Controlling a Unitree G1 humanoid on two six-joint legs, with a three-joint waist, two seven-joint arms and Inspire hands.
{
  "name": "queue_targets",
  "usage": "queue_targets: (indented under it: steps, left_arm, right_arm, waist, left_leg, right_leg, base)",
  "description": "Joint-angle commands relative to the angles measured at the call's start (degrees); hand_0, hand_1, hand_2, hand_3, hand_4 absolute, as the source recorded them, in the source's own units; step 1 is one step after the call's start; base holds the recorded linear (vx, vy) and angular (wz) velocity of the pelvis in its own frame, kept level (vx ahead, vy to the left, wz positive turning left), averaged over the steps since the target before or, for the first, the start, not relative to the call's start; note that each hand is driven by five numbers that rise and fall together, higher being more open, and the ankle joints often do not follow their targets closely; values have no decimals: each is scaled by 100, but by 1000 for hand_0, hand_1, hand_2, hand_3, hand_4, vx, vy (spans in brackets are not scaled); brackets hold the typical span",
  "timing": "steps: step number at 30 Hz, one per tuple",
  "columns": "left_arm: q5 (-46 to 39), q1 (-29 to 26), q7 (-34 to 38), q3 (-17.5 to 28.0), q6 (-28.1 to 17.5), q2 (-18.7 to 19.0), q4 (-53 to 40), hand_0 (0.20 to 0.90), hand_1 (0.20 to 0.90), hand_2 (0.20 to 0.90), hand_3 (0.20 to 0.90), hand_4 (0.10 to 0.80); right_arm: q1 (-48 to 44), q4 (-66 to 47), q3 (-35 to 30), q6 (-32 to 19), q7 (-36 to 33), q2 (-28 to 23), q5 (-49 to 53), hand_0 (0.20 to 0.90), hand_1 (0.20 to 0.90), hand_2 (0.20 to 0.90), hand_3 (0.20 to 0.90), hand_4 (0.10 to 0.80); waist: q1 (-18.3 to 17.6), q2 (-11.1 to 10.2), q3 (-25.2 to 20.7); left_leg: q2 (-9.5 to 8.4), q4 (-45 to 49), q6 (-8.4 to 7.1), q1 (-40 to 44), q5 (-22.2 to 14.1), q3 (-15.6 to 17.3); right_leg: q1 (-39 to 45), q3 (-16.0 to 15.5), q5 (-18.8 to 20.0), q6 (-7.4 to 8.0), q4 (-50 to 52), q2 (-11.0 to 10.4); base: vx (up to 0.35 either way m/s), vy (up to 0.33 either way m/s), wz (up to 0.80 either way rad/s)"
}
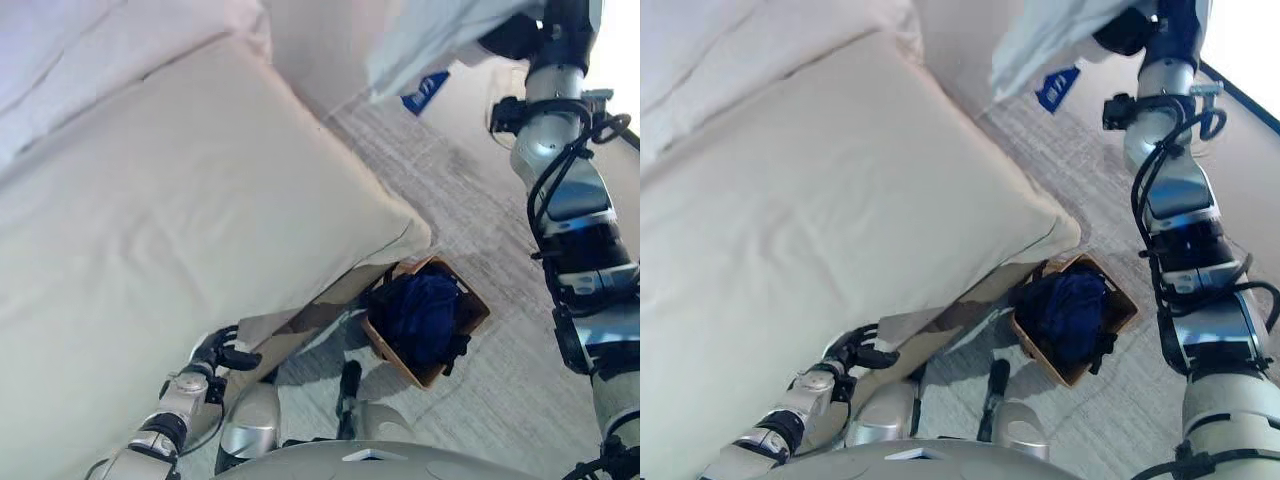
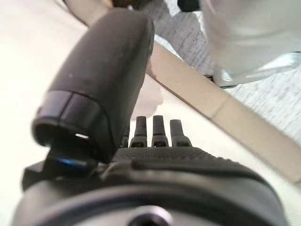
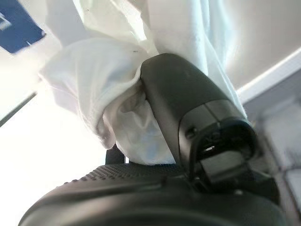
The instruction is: Pick up the clothes from the bed and place them into the basket
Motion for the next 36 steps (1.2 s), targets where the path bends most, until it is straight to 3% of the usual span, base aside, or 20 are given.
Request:
queue_targets:
  steps: [1, 6, 14, 20, 22, 27, 35, 36]
  left_arm:
    - [343, 109, -110, -527, -41, 47, 363, 900, 900, 900, 900, 800]
    - [344, -54, -203, -602, 41, 55, 289, 900, 900, 900, 900, 800]
    - [-49, -742, -2, -897, -143, -4, 176, 900, 900, 900, 900, 800]
    - [-368, -1124, 156, -1032, -465, -55, -77, 900, 900, 900, 900, 800]
    - [-478, -1133, 113, -1112, -596, -88, -268, 900, 900, 900, 900, 800]
    - [-724, -1032, 145, -1180, -761, -81, -520, 900, 900, 900, 900, 800]
    - [-958, -854, 198, -946, -864, 208, -661, 900, 900, 900, 900, 800]
    - [-1022, -818, 199, -876, -859, 251, -662, 900, 900, 900, 900, 800]
  right_arm:
    - [-44, -178, -95, -416, -90, -323, -200, 300, 300, 300, 200, 100]
    - [349, 148, -127, -353, 8, -226, -238, 300, 300, 300, 200, 100]
    - [108, 975, 109, -386, -231, -148, -441, 300, 300, 300, 200, 100]
    - [4, 1478, 145, -523, -375, 0, -86, 300, 300, 300, 200, 100]
    - [-138, 1772, 195, -528, -461, 21, -199, 300, 300, 300, 200, 100]
    - [-360, 2285, 304, -353, -960, 62, -475, 300, 300, 300, 200, 100]
    - [-468, 3107, 265, 165, -1682, 30, -196, 300, 300, 300, 200, 100]
    - [-454, 3294, 214, 369, -1662, 37, -109, 476, 476, 476, 406, 306]
  waist:
    - [-33, 40, -940]
    - [-167, 136, -784]
    - [-365, 394, 111]
    - [-497, 641, 972]
    - [-499, 818, 1205]
    - [-420, 1159, 1207]
    - [-319, 1365, 1207]
    - [-298, 1388, 1207]
  left_leg:
    - [3, -48, 116, -86, -463, -41]
    - [27, 219, 102, -250, -517, 22]
    - [44, 718, 49, -961, -463, -174]
    - [-109, 1947, 70, -1958, -689, -272]
    - [-163, 2182, 103, -2231, -716, -245]
    - [-268, 2572, 196, -3200, -684, -213]
    - [-287, 3452, 328, -4398, -981, -49]
    - [-281, 3650, 340, -4565, -1060, -27]
  right_leg:
    - [-145, -27, -395, -1, 334, 239]
    - [-284, 91, -413, -65, 444, 253]
    - [-969, 163, -573, -218, 1044, 243]
    - [-1955, 192, -815, -369, 2125, 41]
    - [-2282, 175, -917, -416, 2476, -11]
    - [-3446, 236, -1268, -531, 3441, 15]
    - [-4753, 289, -1707, -655, 4640, 177]
    - [-4909, 290, -1775, -676, 4828, 169]
  base:
    - [26, -159, -35]
    - [-40, -143, -15]
    - [-197, -97, -5]
    - [-188, -62, 1]
    - [-81, 4, 3]
    - [-19, 21, 0]
    - [12, -15, 11]
    - [0, 0, 0]
